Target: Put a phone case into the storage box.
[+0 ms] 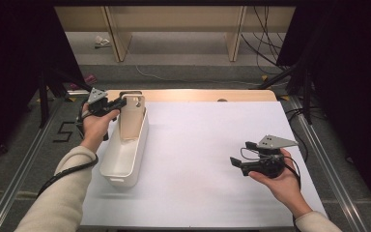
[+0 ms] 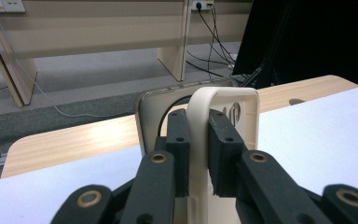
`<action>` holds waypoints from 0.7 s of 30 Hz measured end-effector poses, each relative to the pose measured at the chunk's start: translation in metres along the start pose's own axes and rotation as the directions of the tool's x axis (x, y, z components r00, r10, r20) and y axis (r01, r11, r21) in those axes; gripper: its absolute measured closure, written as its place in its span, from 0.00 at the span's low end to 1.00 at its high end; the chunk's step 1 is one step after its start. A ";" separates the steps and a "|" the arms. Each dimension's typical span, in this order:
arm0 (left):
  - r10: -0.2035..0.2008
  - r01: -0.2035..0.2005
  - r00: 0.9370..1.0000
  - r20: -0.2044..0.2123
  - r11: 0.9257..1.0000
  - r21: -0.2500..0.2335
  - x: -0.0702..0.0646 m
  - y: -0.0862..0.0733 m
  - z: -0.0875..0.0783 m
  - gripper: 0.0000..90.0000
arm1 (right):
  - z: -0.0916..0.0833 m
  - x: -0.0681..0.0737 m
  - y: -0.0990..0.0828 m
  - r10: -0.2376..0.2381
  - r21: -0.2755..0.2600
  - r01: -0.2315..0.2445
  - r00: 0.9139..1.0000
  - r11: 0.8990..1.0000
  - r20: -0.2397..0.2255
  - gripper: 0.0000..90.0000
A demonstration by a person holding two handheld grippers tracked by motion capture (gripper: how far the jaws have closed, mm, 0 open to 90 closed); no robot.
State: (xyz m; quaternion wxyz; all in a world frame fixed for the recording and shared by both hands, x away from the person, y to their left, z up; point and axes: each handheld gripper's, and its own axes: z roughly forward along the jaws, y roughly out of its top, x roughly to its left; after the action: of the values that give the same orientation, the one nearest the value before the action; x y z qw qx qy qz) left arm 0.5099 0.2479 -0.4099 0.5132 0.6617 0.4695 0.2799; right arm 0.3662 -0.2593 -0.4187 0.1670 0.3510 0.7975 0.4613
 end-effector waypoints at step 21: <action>0.036 -0.034 0.998 -0.044 0.999 0.030 0.005 -0.003 0.000 0.86 | 0.000 0.000 0.000 0.001 0.005 -0.001 1.000 1.000 -0.001 0.18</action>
State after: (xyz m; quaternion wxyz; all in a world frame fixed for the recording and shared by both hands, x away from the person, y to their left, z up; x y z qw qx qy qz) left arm 0.5113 0.2527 -0.4131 0.4878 0.6710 0.4732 0.2966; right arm 0.3665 -0.2596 -0.4192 0.1657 0.3515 0.7985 0.4597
